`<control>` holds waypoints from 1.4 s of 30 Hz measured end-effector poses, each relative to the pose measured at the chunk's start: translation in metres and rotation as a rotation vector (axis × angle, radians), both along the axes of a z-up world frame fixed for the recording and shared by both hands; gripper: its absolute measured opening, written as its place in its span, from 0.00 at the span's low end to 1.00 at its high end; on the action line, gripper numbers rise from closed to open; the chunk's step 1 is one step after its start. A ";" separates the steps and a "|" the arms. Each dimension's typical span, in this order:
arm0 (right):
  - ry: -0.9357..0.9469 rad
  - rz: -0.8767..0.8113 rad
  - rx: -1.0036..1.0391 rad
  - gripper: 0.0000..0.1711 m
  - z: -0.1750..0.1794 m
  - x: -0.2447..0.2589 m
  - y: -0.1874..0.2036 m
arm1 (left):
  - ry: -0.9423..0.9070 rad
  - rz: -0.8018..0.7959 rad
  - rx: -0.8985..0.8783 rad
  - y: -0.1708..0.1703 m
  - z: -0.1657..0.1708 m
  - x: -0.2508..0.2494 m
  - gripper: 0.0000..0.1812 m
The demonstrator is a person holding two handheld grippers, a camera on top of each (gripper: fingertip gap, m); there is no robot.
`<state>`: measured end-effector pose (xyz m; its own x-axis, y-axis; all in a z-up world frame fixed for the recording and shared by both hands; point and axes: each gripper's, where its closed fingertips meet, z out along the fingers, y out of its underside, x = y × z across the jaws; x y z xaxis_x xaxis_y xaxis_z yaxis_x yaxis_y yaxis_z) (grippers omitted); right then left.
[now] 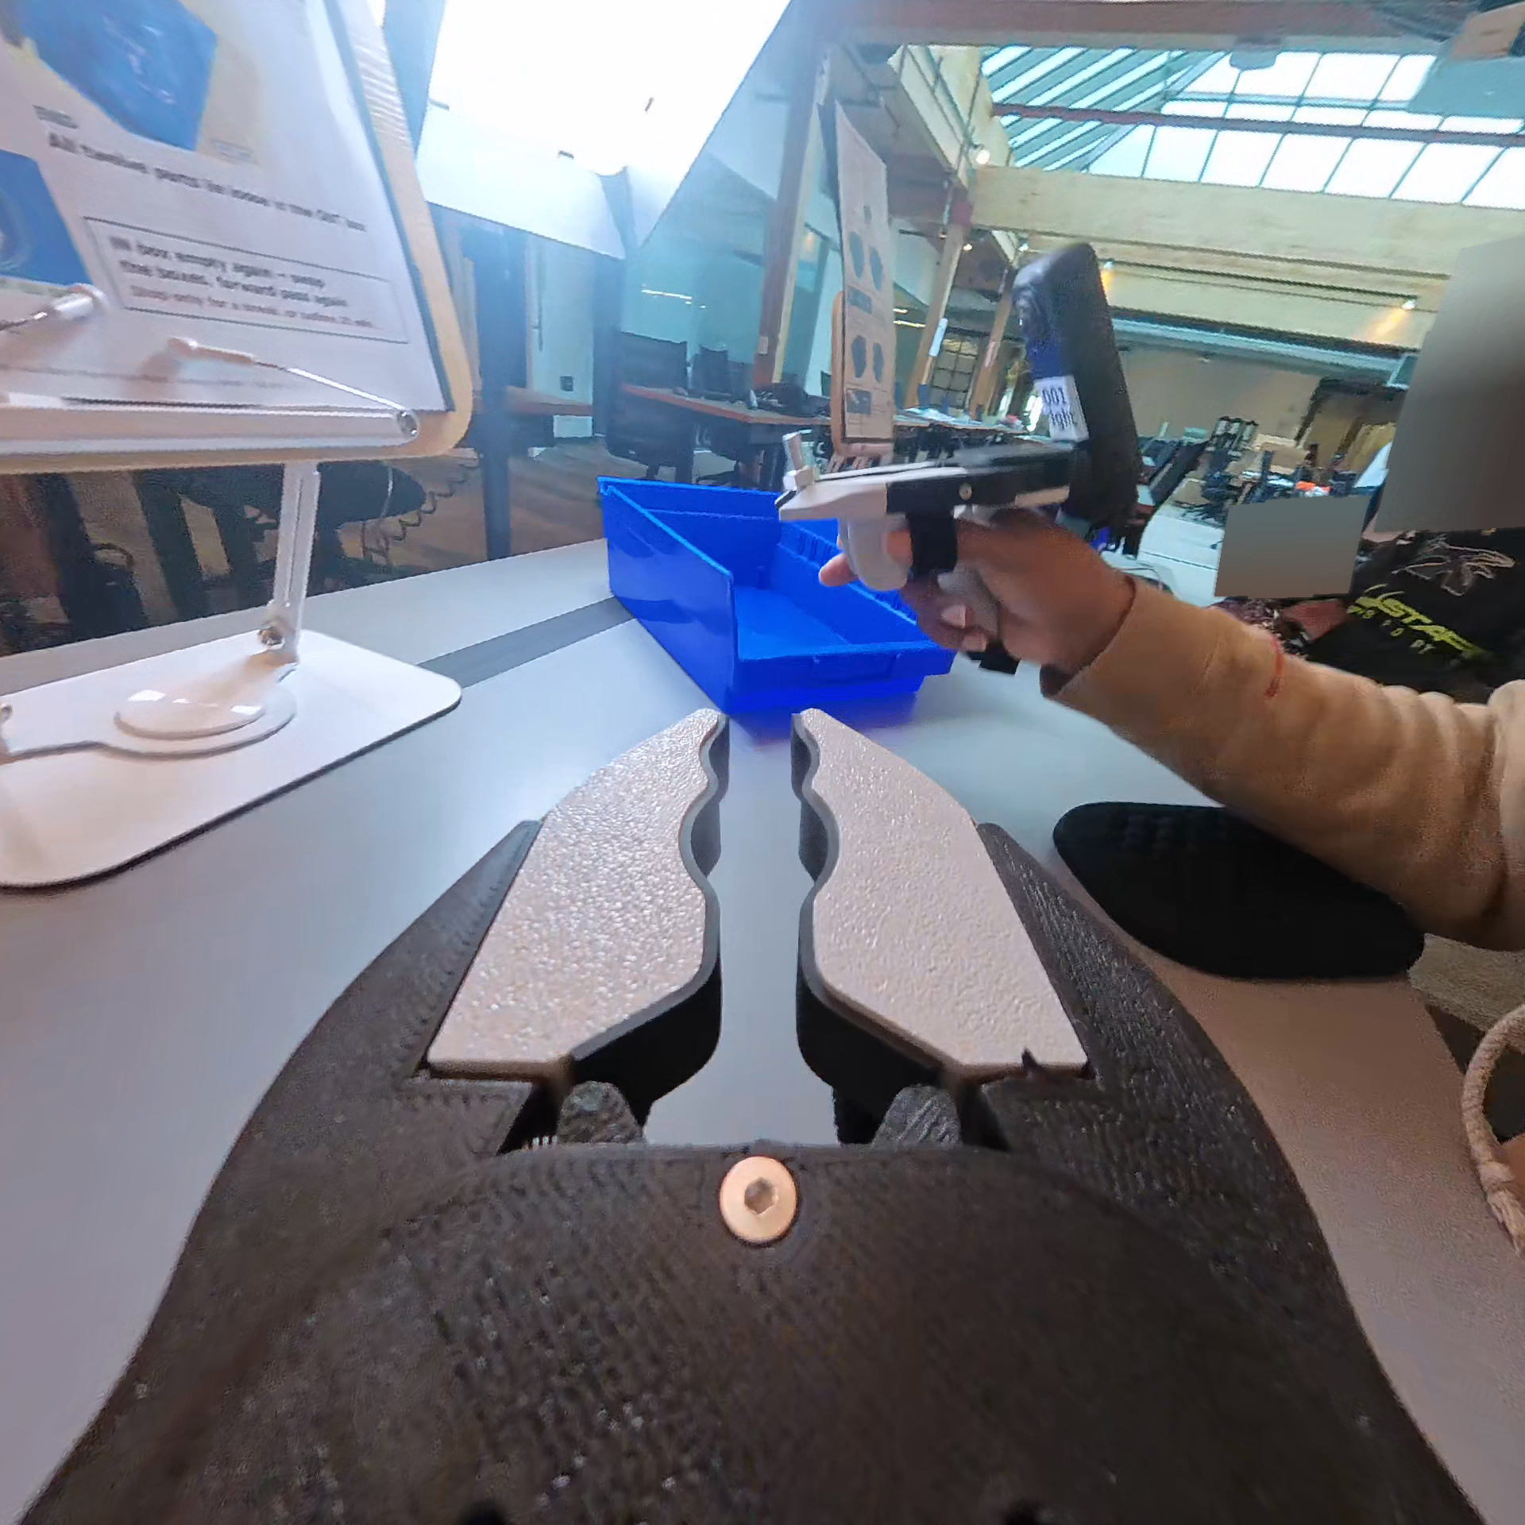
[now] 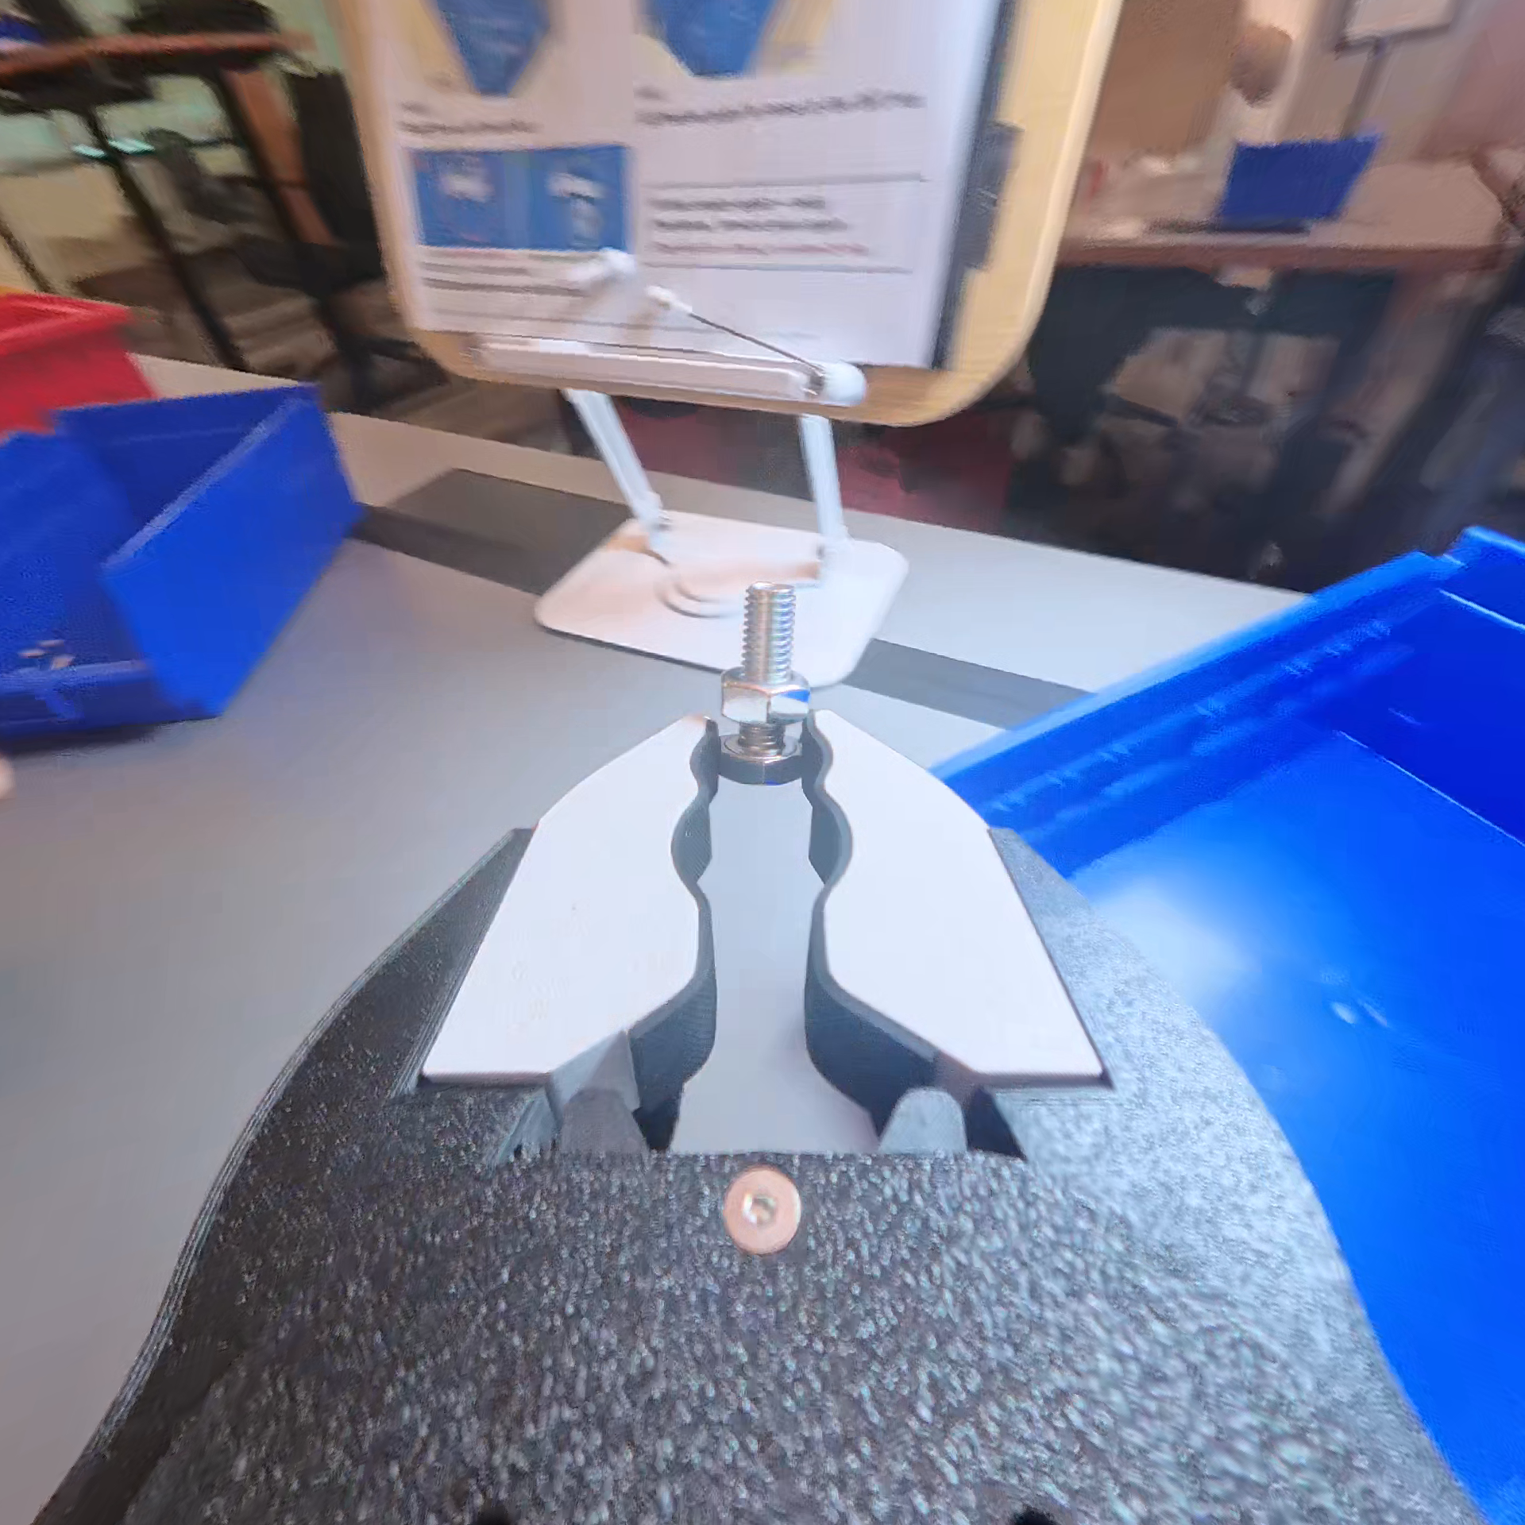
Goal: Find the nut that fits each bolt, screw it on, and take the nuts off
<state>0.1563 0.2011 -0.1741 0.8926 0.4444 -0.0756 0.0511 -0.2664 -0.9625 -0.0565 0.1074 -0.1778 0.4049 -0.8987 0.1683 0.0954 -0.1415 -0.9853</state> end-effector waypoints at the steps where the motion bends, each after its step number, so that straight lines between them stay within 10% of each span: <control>1: -0.011 -0.041 -0.037 0.11 -0.003 0.013 0.008 | 0.012 0.011 -0.003 -0.001 -0.005 -0.003 0.07; 17: -0.232 -0.439 -0.557 0.11 -0.097 0.134 0.063 | 0.123 -0.046 0.082 -0.042 -0.029 0.001 0.02; 42: -0.381 -0.397 -0.830 0.12 -0.145 0.147 0.055 | 0.158 -0.044 0.078 -0.043 -0.037 -0.002 0.01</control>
<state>0.3034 0.2560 -0.3193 0.9945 0.0448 0.0951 0.0795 -0.9125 -0.4014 -0.0584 0.0646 -0.2151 0.3810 -0.9239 0.0342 -0.0664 -0.0642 -0.9957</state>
